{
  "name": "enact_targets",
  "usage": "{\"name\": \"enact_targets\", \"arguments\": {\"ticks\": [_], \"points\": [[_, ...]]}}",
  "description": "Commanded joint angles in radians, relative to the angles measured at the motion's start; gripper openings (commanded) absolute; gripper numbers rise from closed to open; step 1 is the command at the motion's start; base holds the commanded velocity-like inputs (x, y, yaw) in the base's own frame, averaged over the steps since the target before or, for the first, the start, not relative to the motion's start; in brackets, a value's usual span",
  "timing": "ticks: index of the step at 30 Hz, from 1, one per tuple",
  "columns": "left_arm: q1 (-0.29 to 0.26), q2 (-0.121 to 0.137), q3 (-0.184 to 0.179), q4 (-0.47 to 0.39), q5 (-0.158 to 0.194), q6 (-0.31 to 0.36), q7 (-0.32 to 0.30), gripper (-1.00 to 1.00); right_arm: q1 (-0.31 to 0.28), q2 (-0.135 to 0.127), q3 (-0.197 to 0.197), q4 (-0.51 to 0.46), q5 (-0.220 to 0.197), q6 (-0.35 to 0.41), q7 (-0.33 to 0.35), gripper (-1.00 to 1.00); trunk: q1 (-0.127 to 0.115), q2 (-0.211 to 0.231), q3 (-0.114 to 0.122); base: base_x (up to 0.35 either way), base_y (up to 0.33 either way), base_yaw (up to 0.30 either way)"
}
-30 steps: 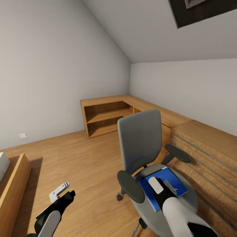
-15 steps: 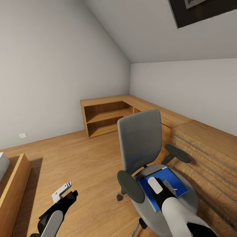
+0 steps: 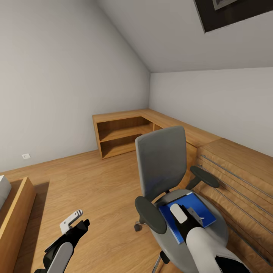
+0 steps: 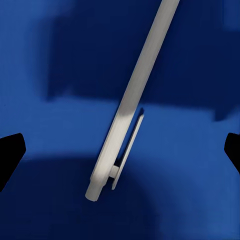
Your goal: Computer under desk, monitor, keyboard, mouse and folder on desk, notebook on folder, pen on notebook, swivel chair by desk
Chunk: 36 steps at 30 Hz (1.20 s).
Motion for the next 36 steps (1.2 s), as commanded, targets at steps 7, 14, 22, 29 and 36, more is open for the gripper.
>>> {"name": "enact_targets", "arguments": {"ticks": [7,14,22,29,36], "points": [[-0.001,0.001,-0.002,-0.001,0.006,0.002,0.008,1.0,0.0,0.0,0.0,-0.001,-0.008,-0.009,-0.003,1.0,0.0,-0.001,-0.001,0.0,0.0,0.011],[-0.001,0.001,-0.001,-0.001,0.006,0.003,0.008,1.0,0.0,0.0,0.0,-0.001,-0.008,-0.009,-0.004,1.0,0.0,-0.001,-0.001,0.0,0.0,0.001],[-0.001,0.001,-0.002,-0.001,0.006,0.002,0.008,1.0,0.0,0.001,0.0,-0.001,-0.006,-0.009,-0.004,1.0,0.0,-0.001,-0.001,0.0,0.0,0.031],[-0.001,0.001,-0.001,-0.001,0.006,0.002,0.008,1.0,0.0,0.001,0.0,-0.001,-0.006,-0.018,-0.005,1.0,0.0,-0.001,-0.001,0.0,0.0,0.14],[-0.001,0.001,-0.002,-0.001,0.006,0.003,0.008,1.0,0.0,0.001,0.0,-0.001,-0.006,-0.022,-0.006,1.0,0.0,-0.001,-0.001,0.0,0.0,0.038]]}}
